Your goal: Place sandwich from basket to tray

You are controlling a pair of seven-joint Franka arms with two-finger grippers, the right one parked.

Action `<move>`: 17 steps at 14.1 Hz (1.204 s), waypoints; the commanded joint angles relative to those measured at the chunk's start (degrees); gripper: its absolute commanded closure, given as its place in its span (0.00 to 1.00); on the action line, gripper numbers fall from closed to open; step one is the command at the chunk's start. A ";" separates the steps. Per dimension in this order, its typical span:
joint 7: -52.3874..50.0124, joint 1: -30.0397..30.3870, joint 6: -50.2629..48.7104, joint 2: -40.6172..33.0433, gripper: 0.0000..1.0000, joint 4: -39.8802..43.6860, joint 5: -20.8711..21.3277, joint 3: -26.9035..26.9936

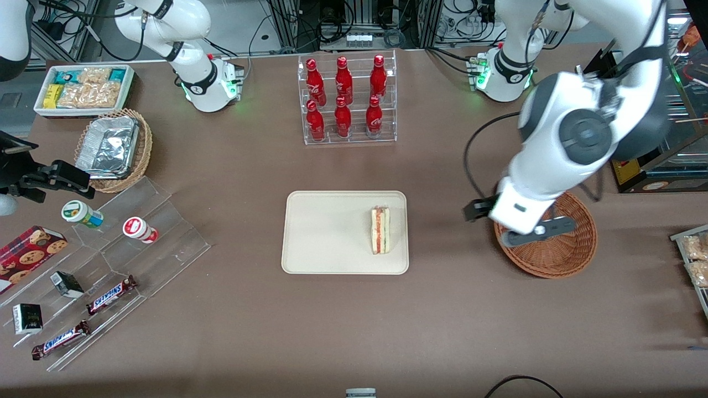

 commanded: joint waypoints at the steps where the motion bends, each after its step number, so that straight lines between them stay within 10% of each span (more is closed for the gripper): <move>1: 7.40 3.39 0.00 -4.65 0.00 -4.93 1.22 -0.79; 17: 26.26 13.43 -12.39 -16.00 0.00 -5.81 1.22 0.09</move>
